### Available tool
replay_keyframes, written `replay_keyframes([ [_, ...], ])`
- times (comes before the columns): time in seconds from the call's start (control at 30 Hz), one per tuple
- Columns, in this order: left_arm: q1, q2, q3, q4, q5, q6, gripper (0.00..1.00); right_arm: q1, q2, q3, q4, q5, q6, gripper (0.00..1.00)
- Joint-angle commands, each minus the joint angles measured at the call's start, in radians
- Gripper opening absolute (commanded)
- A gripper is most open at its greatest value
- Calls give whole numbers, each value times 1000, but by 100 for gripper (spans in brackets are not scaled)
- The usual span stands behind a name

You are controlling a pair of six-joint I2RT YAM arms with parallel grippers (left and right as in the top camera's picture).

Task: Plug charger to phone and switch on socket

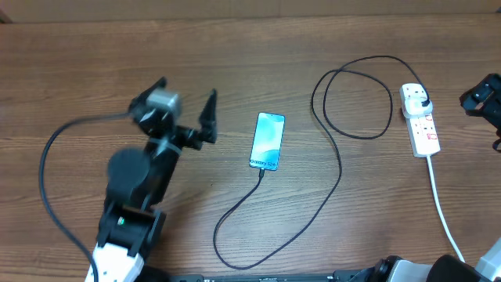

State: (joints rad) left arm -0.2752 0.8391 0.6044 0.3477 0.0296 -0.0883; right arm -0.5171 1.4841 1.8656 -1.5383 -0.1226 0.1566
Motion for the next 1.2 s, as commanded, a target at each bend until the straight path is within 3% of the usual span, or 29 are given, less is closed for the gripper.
replay_keyframes([
  [0.0,66,-140,-127,112,70,30,99,-5,-2,20,3,10,0,100],
  [0.5,349,-583,-391,105,186,40,99,-5,-2,20,3,10,0,100],
  [0.83,381,-797,-603,75,177,3,100,-5,-2,20,3,10,0,100],
  [1.17,381,-837,-599,-167,27,-115,100,-5,-2,20,3,10,0,100],
])
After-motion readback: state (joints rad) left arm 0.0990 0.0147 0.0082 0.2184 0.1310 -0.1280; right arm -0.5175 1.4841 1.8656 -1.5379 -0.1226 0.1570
